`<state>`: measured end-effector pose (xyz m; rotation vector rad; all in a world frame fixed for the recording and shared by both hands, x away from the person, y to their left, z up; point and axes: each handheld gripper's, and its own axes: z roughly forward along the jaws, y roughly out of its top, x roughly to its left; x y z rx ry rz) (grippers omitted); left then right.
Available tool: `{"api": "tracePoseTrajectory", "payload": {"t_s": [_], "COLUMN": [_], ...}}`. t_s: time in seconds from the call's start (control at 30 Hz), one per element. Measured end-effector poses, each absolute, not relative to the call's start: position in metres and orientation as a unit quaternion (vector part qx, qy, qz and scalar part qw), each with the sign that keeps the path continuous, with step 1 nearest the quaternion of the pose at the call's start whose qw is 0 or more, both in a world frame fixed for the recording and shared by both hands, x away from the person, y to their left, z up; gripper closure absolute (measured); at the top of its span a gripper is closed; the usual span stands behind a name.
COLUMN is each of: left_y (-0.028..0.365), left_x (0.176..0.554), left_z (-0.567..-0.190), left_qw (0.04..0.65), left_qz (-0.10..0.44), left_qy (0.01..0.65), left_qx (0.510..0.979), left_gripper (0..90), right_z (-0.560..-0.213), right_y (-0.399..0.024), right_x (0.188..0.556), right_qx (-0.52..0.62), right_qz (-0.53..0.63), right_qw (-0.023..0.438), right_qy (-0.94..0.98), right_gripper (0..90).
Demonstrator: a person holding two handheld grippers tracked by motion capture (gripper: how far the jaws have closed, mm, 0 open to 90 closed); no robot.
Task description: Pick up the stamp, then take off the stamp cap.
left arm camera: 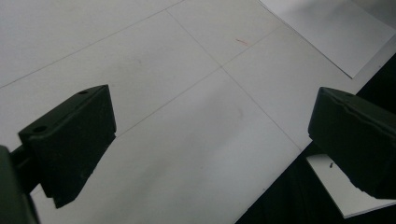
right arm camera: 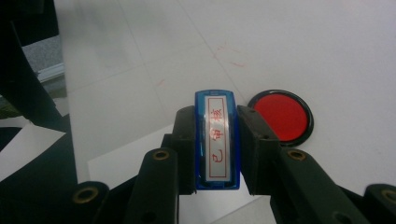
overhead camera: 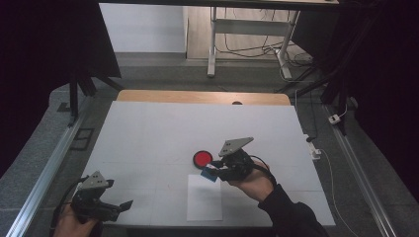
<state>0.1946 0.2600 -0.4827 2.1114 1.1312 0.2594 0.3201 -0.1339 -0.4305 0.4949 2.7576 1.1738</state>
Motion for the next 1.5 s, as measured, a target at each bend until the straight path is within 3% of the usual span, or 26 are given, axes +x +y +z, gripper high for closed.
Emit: {"api": "tracePoseTrajectory", "payload": {"t_s": [0.7, 1.5], "left_y": [0.259, 0.244], "left_x": [0.194, 0.208], "left_z": [-0.482, -0.477], "left_qw": [0.358, 0.382], "left_qz": [0.104, 0.086], "left_qy": [0.43, 0.376], "left_qx": [0.822, 0.84], "left_gripper": [1.6, 0.0], "right_z": [-0.427, -0.424], "right_y": [-0.134, -0.136], "right_x": [0.315, 0.313], "right_qx": [0.156, 0.151], "right_qz": [0.396, 0.398], "right_qw": [0.05, 0.049], "right_qy": [0.903, 0.904], "right_gripper": [70.1, 70.1]}}
